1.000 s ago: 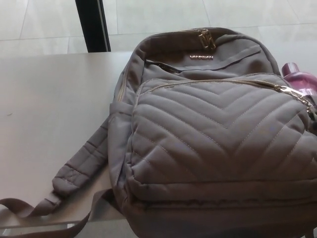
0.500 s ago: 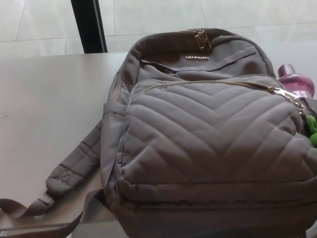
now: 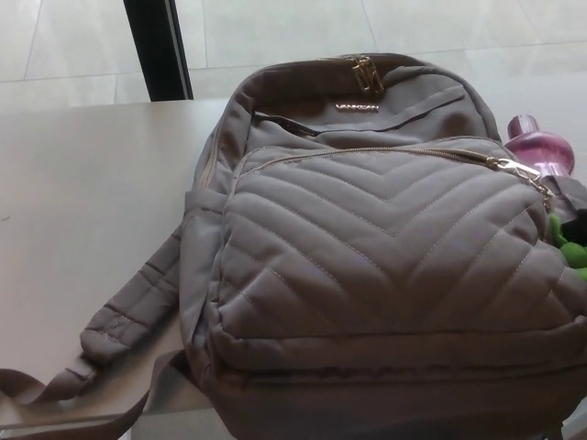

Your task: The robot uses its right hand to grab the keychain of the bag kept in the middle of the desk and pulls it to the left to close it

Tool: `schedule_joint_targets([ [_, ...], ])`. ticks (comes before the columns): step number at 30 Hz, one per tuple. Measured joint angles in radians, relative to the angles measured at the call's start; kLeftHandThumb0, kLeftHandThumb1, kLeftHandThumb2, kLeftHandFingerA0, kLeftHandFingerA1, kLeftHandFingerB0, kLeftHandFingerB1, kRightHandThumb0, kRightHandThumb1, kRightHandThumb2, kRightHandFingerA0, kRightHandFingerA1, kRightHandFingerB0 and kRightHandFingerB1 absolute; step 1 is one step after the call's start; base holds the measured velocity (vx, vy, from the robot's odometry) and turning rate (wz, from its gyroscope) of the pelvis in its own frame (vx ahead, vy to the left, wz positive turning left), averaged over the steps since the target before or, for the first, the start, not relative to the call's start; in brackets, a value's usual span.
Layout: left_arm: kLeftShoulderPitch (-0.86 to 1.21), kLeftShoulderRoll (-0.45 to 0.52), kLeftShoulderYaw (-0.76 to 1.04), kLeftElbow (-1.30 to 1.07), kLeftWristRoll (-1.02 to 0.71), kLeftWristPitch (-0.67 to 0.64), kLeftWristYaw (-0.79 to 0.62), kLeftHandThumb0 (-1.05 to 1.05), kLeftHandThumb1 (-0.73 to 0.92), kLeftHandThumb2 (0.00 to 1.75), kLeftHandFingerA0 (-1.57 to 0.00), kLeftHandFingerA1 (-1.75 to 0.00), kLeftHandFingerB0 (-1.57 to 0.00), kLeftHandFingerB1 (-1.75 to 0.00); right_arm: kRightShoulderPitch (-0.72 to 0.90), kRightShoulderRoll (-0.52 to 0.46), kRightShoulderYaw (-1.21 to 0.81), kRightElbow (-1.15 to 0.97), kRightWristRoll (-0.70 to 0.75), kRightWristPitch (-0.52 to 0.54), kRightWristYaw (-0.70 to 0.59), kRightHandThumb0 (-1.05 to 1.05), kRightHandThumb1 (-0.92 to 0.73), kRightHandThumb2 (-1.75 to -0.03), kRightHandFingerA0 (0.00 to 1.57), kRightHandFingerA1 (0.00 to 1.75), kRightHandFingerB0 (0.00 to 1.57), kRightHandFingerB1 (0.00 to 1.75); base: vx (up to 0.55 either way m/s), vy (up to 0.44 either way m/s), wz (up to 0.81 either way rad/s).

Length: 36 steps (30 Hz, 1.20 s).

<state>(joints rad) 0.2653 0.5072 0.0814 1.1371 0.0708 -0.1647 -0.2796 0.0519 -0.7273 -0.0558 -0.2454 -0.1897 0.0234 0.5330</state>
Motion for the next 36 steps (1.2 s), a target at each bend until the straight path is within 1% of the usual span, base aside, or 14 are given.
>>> schedule_joint_targets([
  [2,0.002,0.0,0.001,-0.005,0.0,0.0,0.0,-0.44,0.9,0.65,-0.42,-0.53,-0.32,-0.43,-0.008,-0.01,0.006,-0.008,0.001,0.002,0.012,-0.03,-0.8,-0.6,0.83,1.57,0.56,0.55,0.0,0.0,0.0],
  [4,0.003,0.0,0.001,-0.011,0.0,0.0,0.0,-0.43,0.89,0.65,-0.42,-0.53,-0.32,-0.43,-0.016,-0.022,0.012,-0.015,0.001,0.003,0.025,-0.06,-0.77,-0.56,0.73,1.68,0.53,0.48,0.0,0.0,0.0],
  [7,-0.002,0.0,0.004,-0.011,0.0,0.0,0.0,-0.4,0.89,0.65,-0.42,-0.54,-0.32,-0.43,-0.05,-0.066,0.032,-0.026,0.0,0.016,0.058,-0.08,-0.73,-0.56,0.72,1.66,0.54,0.46,0.0,0.0,0.0],
  [9,-0.003,0.0,0.01,-0.012,-0.002,0.0,0.0,-0.39,0.9,0.67,-0.39,-0.54,-0.3,-0.43,-0.074,-0.095,0.047,-0.033,-0.001,0.026,0.081,-0.1,-0.71,-0.56,0.7,1.63,0.54,0.45,0.0,0.0,0.0],
  [10,-0.002,0.0,0.012,-0.013,-0.003,0.0,-0.001,-0.42,0.9,0.67,-0.39,-0.51,-0.28,-0.42,-0.087,-0.11,0.056,-0.037,-0.002,0.032,0.095,-0.24,-0.66,-0.61,0.74,1.47,0.56,0.46,0.0,0.0,0.0],
  [13,-0.004,0.0,0.013,-0.01,-0.003,0.0,-0.002,-0.43,0.9,0.67,-0.39,-0.51,-0.28,-0.42,-0.136,-0.15,0.093,-0.044,-0.009,0.046,0.135,-0.25,-0.68,-0.61,0.76,1.5,0.6,0.48,0.0,0.0,0.0],
  [14,-0.005,0.0,0.013,-0.009,-0.003,0.0,-0.002,-0.47,0.92,0.66,-0.42,-0.55,-0.29,-0.43,-0.145,-0.156,0.101,-0.045,-0.011,0.05,0.142,-0.24,-0.75,-0.62,0.82,1.47,0.67,0.53,0.0,0.0,0.0],
  [16,-0.009,0.002,0.007,0.004,-0.001,0.0,-0.002,-0.48,0.92,0.69,-0.41,-0.54,-0.28,-0.43,-0.19,-0.171,0.129,-0.049,-0.017,0.054,0.168,-0.13,-0.77,-0.69,0.88,1.55,0.79,0.76,0.0,0.0,0.0],
  [17,-0.011,0.002,0.004,0.01,0.001,-0.001,-0.002,-0.48,0.92,0.69,-0.41,-0.54,-0.28,-0.43,-0.205,-0.17,0.138,-0.049,-0.02,0.053,0.172,-0.13,-0.77,-0.69,0.88,1.55,0.79,0.76,0.0,0.0,0.0],
  [19,-0.014,0.002,0.0,0.019,0.003,-0.002,-0.002,-0.52,0.92,0.73,-0.38,-0.52,-0.25,-0.42,-0.224,-0.167,0.152,-0.048,-0.025,0.051,0.177,-0.18,-0.76,-0.84,0.82,1.68,0.74,1.37,0.0,0.0,0.0],
  [20,-0.014,0.002,0.0,0.02,0.003,-0.003,-0.002,-0.51,0.92,0.74,-0.38,-0.52,-0.25,-0.42,-0.229,-0.163,0.155,-0.046,-0.03,0.045,0.176,-0.19,-0.77,-0.82,0.8,1.72,0.71,1.42,0.0,0.0,0.0],
  [23,-0.014,0.002,0.0,0.022,0.002,-0.008,-0.002,-0.54,0.92,0.75,-0.37,-0.51,-0.24,-0.42,-0.24,-0.151,0.161,-0.037,-0.051,0.026,0.167,-0.19,-0.74,-0.81,0.8,1.73,0.71,1.44,0.0,0.0,0.0],
  [29,-0.005,0.002,0.0,0.011,0.002,-0.008,-0.002,-0.56,0.92,0.79,-0.37,-0.52,-0.24,-0.43,-0.228,-0.115,0.138,-0.016,-0.075,-0.019,0.135,-0.21,-0.65,-0.98,0.82,1.71,0.72,1.42,0.0,0.0,0.0],
  [36,-0.007,-0.003,-0.002,0.01,0.002,-0.008,-0.002,-0.58,0.92,0.82,-0.38,-0.53,-0.23,-0.43,-0.152,-0.006,0.03,-0.021,-0.078,-0.017,0.085,-0.21,-0.7,-0.87,0.77,1.75,0.64,1.53,0.0,0.0,0.0],
])
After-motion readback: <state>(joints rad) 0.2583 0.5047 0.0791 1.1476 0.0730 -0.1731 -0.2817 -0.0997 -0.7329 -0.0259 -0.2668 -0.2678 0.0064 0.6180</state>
